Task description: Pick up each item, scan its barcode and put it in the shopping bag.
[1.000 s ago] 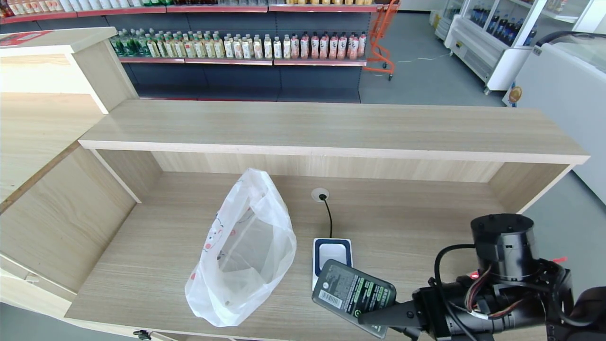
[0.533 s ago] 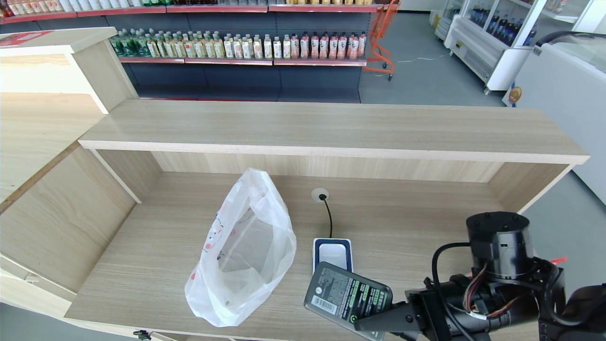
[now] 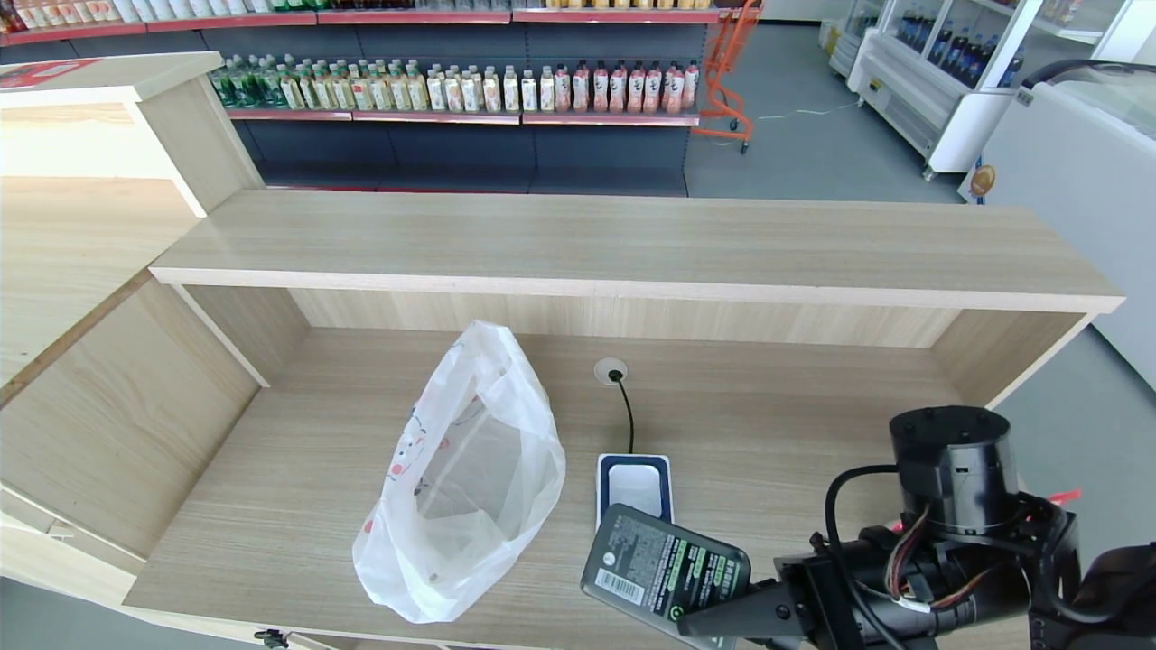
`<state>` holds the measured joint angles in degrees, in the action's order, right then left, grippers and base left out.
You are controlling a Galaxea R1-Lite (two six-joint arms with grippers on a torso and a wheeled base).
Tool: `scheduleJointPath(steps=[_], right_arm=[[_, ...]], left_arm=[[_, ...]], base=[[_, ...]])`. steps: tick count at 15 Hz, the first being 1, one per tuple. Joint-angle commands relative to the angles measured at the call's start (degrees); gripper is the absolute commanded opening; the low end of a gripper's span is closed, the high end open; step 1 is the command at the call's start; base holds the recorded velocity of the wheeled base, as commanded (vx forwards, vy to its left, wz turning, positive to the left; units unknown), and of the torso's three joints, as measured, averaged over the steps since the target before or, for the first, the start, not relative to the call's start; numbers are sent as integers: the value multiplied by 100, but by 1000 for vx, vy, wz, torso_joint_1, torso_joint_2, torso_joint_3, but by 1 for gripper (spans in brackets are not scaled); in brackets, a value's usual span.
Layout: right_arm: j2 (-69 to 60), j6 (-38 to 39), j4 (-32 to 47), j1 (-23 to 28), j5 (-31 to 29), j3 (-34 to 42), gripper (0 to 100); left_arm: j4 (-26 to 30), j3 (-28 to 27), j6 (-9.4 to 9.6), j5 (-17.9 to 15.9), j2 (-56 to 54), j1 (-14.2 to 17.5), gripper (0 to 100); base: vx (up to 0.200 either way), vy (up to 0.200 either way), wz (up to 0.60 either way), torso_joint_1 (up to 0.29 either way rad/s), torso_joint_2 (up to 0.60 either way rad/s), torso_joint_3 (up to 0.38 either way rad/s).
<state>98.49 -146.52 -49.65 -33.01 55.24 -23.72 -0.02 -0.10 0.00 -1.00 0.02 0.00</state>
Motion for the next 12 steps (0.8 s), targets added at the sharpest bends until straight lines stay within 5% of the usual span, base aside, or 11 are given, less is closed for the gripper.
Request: scheduleJointPath(steps=[1, 3, 7, 9, 12], right_arm=[[-40, 1, 8, -3, 5, 8, 0], [-119, 159, 26, 5, 5, 52, 0], [-796, 2787, -18, 533, -382, -168, 0], [-2255, 6144, 105, 1218, -1859, 237, 0], [-2360, 9273, 369, 1948, -1788, 289, 0]], left_arm=[[-6, 1, 0, -6, -2, 0, 100], [-6, 1, 0, 3, -2, 0, 100], [2, 1, 0, 3, -2, 0, 100], [-6, 1, 0, 3, -2, 0, 100], [2, 1, 0, 3, -2, 0, 100]], base=[[0, 0, 0, 0, 0, 0], [0, 0, 0, 0, 0, 0], [0, 0, 0, 0, 0, 0], [0, 0, 0, 0, 0, 0], [0, 0, 0, 0, 0, 0]])
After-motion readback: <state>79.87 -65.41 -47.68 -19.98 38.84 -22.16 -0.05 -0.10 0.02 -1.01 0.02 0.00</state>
